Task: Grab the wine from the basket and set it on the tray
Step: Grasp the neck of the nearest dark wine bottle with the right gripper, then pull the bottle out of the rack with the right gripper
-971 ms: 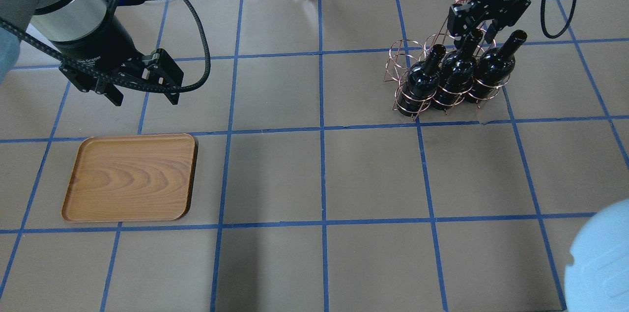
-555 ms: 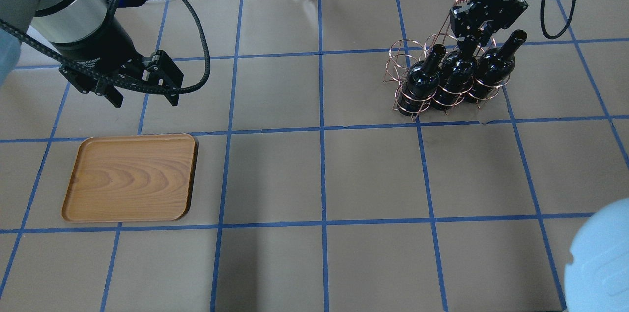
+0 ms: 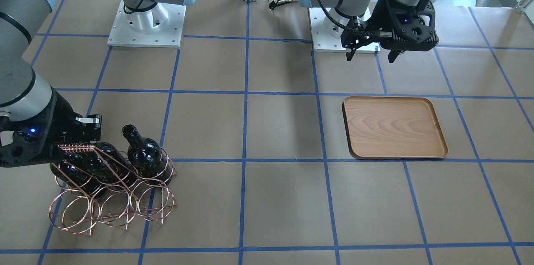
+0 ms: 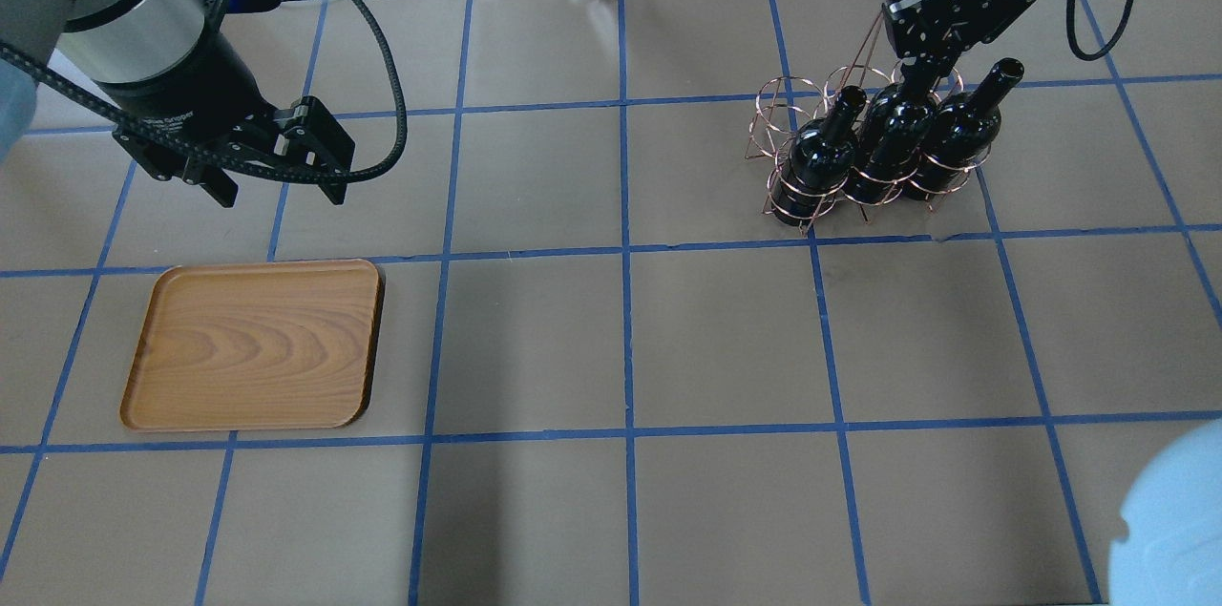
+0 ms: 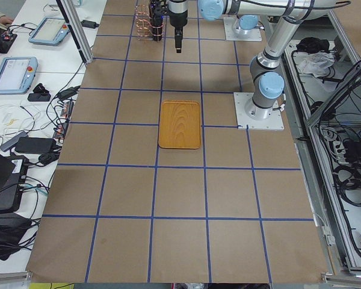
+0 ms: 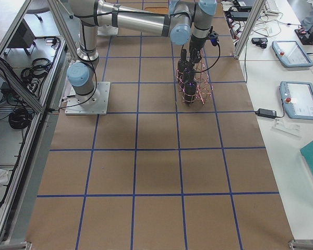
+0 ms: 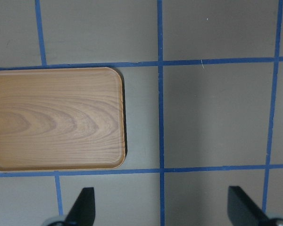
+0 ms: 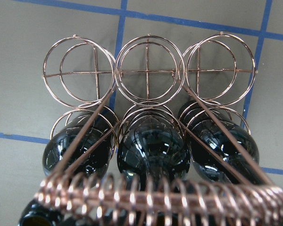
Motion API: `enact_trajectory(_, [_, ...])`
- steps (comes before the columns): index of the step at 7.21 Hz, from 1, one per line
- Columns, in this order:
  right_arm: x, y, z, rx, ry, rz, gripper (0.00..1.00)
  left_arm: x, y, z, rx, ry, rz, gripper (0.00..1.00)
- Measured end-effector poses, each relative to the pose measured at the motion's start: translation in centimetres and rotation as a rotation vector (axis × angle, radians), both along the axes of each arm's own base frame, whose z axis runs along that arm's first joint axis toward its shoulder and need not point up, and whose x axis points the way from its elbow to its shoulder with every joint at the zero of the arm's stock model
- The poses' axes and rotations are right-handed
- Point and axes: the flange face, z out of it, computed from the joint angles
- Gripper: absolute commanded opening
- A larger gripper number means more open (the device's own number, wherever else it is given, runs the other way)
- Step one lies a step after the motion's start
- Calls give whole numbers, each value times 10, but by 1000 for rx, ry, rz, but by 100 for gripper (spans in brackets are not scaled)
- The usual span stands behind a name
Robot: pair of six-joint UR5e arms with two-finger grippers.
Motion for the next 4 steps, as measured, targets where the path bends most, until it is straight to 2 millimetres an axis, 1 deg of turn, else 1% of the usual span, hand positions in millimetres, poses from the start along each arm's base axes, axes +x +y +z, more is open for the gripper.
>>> enact_trajectory(1, [2,17,34,-3,0,0,11,0,2,2,-4,-1,0,100])
enact_trajectory(3, [9,63,109,-21,-1,-2,11,-1,3,4,-7,-1,-2,100])
enact_trajectory(4, [14,82,135,-23,-2,-13,10,-1,3,4,-8,-1,-2,100])
